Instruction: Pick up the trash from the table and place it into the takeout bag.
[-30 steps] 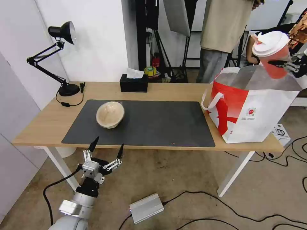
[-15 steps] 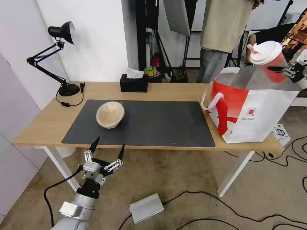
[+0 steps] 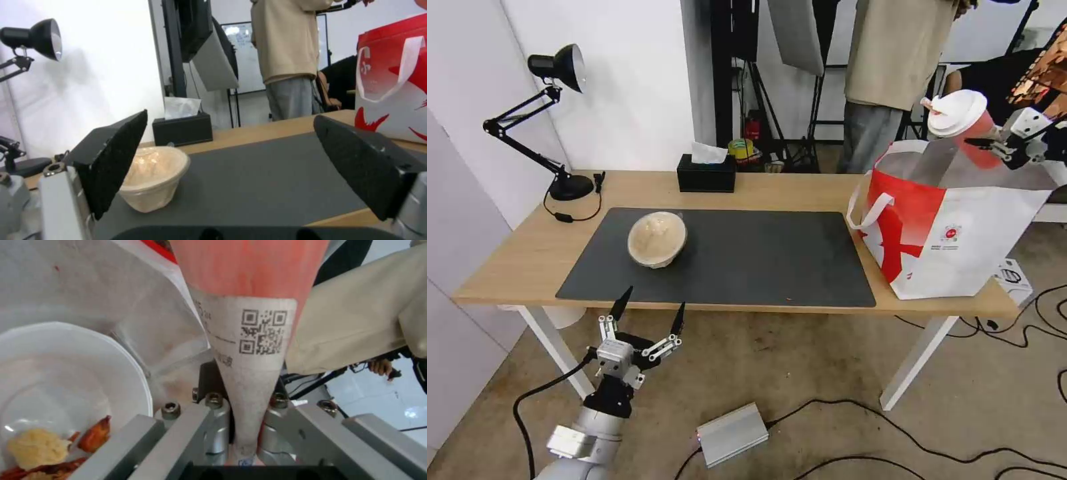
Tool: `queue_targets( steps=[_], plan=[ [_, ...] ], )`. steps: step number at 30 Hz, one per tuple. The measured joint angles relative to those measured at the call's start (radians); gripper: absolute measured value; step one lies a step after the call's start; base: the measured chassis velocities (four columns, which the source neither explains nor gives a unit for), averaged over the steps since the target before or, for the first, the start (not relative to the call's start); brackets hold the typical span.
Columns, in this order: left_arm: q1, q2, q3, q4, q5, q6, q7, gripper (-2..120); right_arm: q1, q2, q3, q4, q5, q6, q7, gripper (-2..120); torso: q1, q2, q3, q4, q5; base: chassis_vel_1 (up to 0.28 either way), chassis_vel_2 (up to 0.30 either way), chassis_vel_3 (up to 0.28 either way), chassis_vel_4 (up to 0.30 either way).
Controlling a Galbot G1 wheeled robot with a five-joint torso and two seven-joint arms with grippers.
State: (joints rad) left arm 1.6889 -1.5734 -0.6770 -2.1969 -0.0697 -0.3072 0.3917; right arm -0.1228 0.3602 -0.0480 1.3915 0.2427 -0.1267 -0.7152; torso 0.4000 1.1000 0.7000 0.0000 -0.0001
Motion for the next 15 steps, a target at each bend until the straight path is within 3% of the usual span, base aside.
queue_targets(
  steps=[15],
  plan=[
    [0.004, -0.002, 0.004, 0.006, 0.007, -0.001, 0.001, 100, 0.065, 0.054, -0.060, -0.111, -0.076, 0.050, -0.003, 3, 0.000, 0.000, 0.000, -0.0001, 0.0000, 0.000, 0.000, 0.000, 0.000]
  ],
)
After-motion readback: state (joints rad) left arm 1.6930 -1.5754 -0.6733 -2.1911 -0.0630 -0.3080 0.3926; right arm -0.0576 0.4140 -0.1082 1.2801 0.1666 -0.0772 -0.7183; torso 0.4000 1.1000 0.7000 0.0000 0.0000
